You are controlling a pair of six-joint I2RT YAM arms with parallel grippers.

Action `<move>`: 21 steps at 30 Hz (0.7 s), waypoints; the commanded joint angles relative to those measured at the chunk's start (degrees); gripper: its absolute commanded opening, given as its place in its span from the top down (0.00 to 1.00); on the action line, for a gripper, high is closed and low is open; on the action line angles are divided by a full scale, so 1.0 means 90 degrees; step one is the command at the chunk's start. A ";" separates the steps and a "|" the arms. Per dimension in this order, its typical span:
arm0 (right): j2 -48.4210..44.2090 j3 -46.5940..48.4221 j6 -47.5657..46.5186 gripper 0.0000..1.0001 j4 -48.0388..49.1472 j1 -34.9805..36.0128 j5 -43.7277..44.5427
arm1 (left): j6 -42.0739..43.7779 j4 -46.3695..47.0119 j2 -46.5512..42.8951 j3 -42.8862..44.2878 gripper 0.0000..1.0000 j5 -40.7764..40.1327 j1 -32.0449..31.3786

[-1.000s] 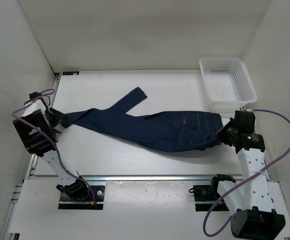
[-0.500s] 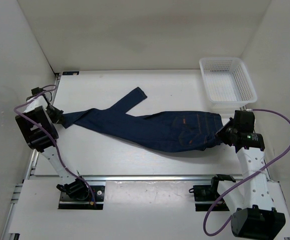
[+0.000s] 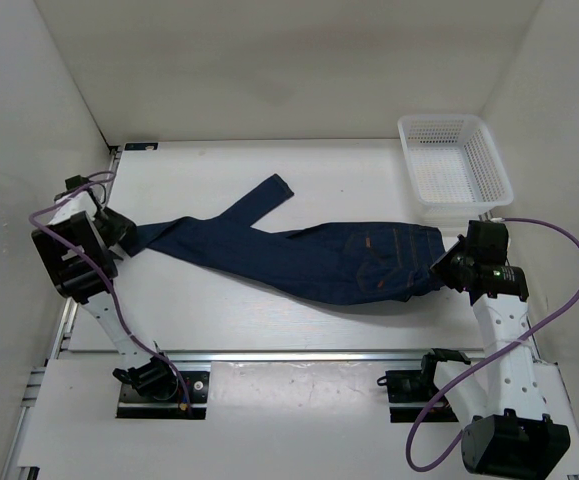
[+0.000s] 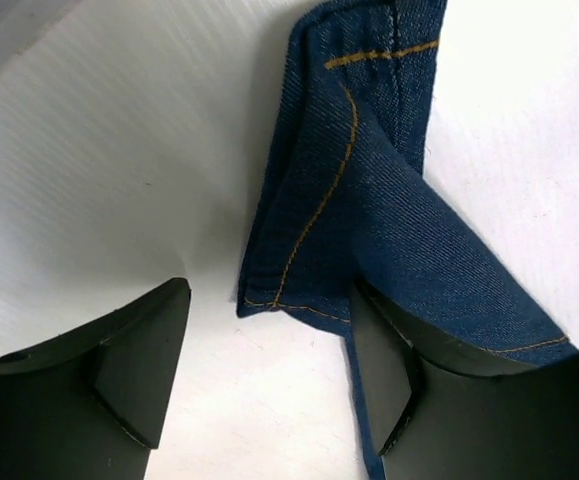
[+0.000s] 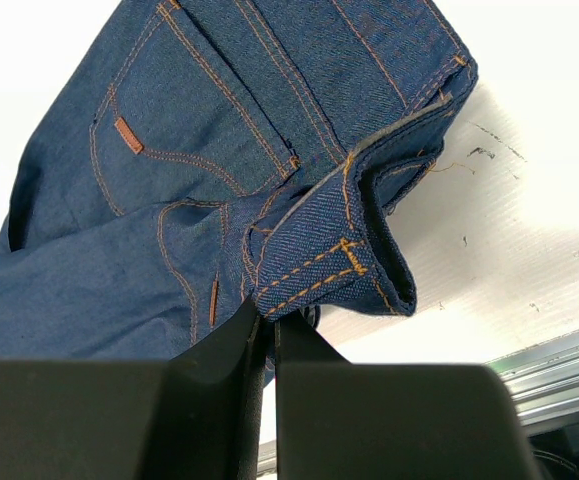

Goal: Fold and stack the trousers
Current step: Flatten the trousers out

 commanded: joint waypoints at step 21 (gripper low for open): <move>-0.0037 0.0961 -0.0170 0.97 -0.0230 0.0013 0.0468 | -0.0107 -0.1361 -0.0526 0.2453 0.90 -0.0137 -0.0422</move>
